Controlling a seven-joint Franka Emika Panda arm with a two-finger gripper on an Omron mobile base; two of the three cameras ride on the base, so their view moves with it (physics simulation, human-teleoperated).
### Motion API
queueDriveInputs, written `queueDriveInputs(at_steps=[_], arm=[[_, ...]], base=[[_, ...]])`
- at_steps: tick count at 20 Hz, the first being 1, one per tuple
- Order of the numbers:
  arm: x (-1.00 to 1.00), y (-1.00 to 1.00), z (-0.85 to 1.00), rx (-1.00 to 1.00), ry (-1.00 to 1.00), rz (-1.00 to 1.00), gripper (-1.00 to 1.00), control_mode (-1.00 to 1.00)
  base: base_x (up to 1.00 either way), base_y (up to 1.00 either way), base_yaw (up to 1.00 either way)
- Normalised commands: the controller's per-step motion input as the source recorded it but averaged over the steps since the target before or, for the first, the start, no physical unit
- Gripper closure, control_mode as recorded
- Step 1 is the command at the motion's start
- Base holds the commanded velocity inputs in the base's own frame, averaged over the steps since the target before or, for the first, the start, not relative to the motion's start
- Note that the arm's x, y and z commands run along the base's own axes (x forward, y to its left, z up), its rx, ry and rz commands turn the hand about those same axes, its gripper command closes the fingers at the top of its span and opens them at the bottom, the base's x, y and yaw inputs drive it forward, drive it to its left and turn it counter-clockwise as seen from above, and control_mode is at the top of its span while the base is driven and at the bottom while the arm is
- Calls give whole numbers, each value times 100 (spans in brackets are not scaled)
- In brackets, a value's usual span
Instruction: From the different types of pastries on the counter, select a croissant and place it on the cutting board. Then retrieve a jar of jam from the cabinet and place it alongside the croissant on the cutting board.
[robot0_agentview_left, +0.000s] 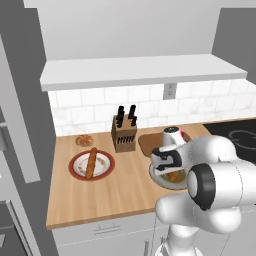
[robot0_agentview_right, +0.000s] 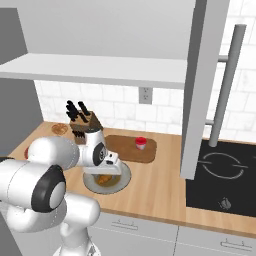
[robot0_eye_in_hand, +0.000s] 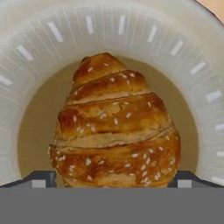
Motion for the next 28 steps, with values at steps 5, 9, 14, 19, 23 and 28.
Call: queueDriveInputs(at_steps=[5, 9, 14, 19, 23, 28], arm=[[13, 0, -19, 0, -1, -3, 100, -100], [19, -11, 72, -8, -20, -7, 100, -100], [37, -10, 89, -11, -28, -6, 100, -100], [89, 0, 8, -4, -6, -1, 100, -100], [100, 0, -33, 0, 0, 0, 100, -100], [92, 0, -21, 0, 0, -1, 100, -100]], base=[[0, 0, 0], [0, 0, 0], [0, 0, 0], [0, 0, 0], [0, 0, 0], [0, 0, 0]])
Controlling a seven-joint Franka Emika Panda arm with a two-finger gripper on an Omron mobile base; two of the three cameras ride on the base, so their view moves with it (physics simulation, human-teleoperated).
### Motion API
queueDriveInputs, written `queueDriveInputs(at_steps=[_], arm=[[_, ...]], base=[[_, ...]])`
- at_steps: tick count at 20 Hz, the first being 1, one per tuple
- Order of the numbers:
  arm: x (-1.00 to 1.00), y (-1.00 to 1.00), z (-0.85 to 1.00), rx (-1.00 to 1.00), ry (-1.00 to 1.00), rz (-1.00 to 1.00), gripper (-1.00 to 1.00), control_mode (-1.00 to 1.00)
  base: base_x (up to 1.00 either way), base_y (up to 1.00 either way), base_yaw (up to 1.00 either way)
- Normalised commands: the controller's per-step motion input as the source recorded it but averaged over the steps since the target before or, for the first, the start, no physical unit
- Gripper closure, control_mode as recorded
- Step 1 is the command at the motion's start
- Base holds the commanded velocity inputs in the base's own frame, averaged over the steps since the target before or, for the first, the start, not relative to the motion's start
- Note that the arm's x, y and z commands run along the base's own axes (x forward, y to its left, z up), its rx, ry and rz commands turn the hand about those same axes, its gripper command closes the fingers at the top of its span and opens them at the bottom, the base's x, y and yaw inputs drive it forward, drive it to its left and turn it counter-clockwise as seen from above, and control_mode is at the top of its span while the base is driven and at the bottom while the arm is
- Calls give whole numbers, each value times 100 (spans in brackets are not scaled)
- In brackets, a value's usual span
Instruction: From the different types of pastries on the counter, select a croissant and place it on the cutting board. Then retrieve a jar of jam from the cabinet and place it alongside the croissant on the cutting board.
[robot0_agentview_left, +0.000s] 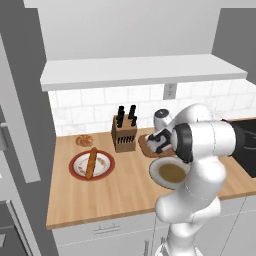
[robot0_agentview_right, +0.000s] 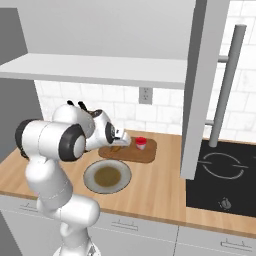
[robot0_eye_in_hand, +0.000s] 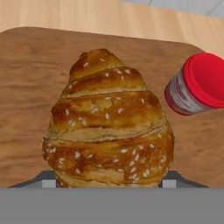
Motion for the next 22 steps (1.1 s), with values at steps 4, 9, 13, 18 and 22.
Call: queueDriveInputs(at_steps=[4, 9, 13, 18, 22], arm=[[56, 0, -23, 0, 0, -2, 100, -100], [46, 0, -30, 0, 0, -3, -100, -100], [14, -19, 34, -1, -10, -7, -100, -100], [-5, -41, 87, -5, -26, -8, -100, -100], [-39, -23, 63, -5, -30, -5, -100, -100]], base=[[0, 0, 0], [0, 0, 0], [0, 0, 0], [0, 0, 0], [0, 0, 0]])
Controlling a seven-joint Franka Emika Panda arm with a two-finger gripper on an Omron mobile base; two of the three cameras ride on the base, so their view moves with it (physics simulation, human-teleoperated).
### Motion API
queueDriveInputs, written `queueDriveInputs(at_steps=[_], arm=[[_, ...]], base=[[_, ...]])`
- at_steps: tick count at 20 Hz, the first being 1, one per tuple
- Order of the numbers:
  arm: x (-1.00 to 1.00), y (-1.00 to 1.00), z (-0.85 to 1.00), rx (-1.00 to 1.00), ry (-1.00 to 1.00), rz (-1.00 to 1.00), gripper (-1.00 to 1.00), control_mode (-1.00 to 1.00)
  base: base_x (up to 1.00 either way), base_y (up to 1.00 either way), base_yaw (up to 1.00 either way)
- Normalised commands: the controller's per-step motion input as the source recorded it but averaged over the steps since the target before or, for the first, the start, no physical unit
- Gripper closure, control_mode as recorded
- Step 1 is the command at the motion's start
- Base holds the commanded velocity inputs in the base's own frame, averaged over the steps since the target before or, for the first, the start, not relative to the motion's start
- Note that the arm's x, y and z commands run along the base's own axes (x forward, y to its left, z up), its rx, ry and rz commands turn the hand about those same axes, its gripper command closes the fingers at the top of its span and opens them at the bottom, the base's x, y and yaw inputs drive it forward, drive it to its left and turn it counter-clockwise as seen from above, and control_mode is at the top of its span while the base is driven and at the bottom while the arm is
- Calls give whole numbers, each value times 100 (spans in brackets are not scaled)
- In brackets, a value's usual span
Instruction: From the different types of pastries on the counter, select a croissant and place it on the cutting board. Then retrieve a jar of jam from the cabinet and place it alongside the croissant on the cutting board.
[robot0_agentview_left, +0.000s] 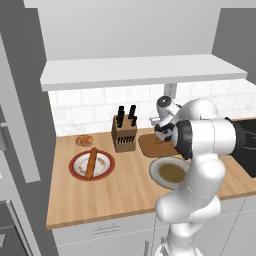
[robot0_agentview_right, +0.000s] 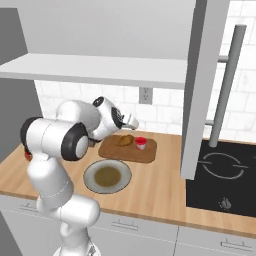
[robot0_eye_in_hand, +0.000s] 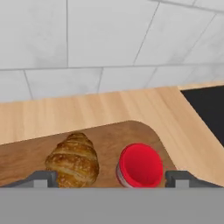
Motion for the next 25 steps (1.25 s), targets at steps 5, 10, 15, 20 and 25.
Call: queueDriveInputs(at_steps=[5, 10, 15, 20, 25], arm=[[-77, -14, 40, -5, -39, 0, -100, -100], [-100, -12, 49, -6, -59, 0, -100, -100], [-100, -3, 53, -6, -59, 0, -100, -100], [-100, 3, 29, -11, -58, 0, -100, -100], [-100, 14, 0, -11, -63, 0, -100, -100]], base=[[0, 0, 0], [0, 0, 0], [0, 0, 0], [0, 0, 0], [0, 0, 0]])
